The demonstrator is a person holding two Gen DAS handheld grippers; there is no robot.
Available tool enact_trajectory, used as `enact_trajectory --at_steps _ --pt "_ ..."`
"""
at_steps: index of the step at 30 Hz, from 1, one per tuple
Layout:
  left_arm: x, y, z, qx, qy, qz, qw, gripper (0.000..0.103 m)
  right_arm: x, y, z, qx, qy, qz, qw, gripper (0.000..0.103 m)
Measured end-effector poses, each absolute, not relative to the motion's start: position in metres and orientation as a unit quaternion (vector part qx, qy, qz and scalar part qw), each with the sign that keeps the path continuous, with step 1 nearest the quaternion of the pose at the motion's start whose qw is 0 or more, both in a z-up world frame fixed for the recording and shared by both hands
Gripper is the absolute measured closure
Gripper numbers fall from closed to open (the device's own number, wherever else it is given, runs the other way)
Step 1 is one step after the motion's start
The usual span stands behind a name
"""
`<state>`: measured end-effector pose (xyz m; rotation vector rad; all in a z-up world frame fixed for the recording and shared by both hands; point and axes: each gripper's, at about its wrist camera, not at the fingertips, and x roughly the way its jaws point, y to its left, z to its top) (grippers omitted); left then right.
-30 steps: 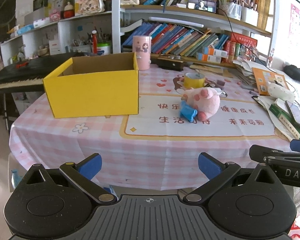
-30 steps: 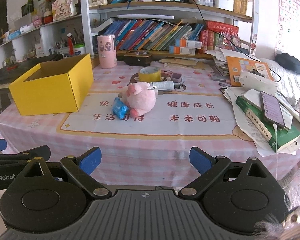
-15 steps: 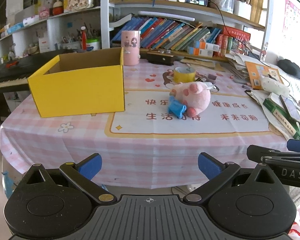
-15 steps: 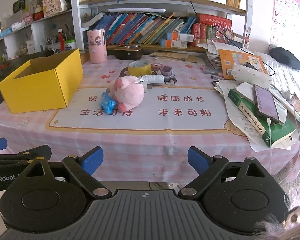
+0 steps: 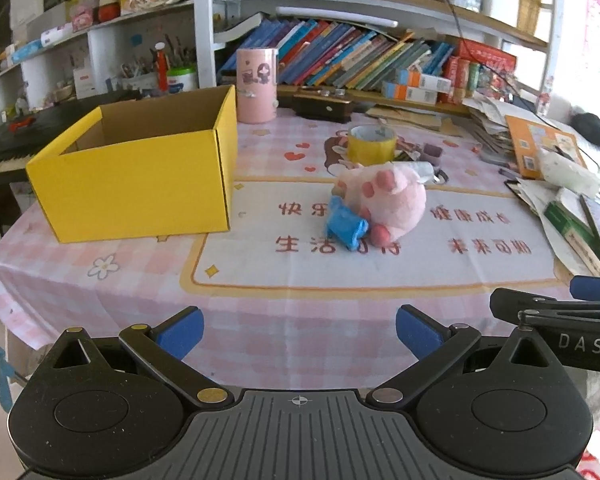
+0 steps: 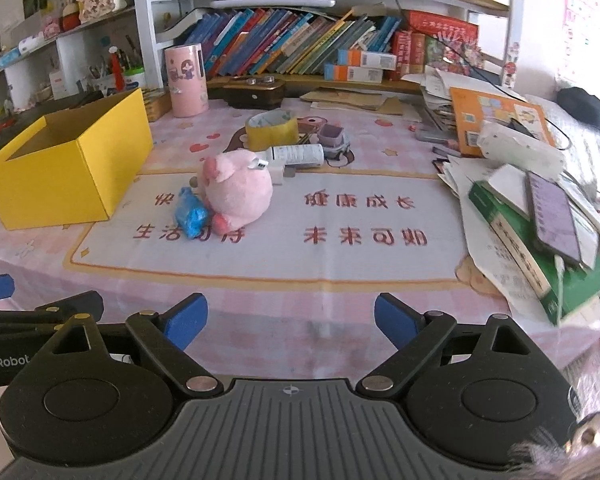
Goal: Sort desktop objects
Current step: 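Move the right tool to the pink plush pig and close on it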
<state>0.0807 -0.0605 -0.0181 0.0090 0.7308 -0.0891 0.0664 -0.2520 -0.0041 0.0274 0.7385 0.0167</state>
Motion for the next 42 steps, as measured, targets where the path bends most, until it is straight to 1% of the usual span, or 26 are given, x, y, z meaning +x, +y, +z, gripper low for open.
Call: enact_trajectory --at_steps 16,29,37,38,39,40,41,42 --pt "0.130 -0.083 -0.011 -0.033 0.356 0.052 0.932 0.000 0.157 -0.280 0.000 -0.010 0.356 0.109 0.928 0.012" --pt "0.128 -0.075 -0.002 -0.049 0.351 0.171 0.919 0.000 0.221 -0.254 -0.016 -0.021 0.370 0.222 0.902 0.011" --pt "0.122 -0.074 0.001 -0.054 0.348 0.213 0.912 0.000 0.258 -0.236 -0.035 -0.046 0.374 0.229 0.897 0.012" --pt "0.123 -0.074 0.001 -0.054 0.349 0.215 0.911 0.000 0.261 -0.235 -0.037 -0.046 0.378 0.230 0.895 0.013" --pt "0.124 -0.074 0.001 -0.054 0.350 0.216 0.910 0.000 0.265 -0.235 -0.040 -0.045 0.383 0.233 0.893 0.017" --pt "0.126 -0.076 0.000 -0.053 0.351 0.214 0.910 0.000 0.267 -0.236 -0.042 -0.044 0.389 0.237 0.889 0.034" --pt "0.128 -0.078 0.000 -0.051 0.353 0.211 0.910 0.000 0.268 -0.237 -0.042 -0.041 0.394 0.240 0.886 0.039" --pt "0.131 -0.080 0.000 -0.049 0.355 0.205 0.911 0.000 0.268 -0.240 -0.041 -0.038 0.395 0.246 0.884 0.041"
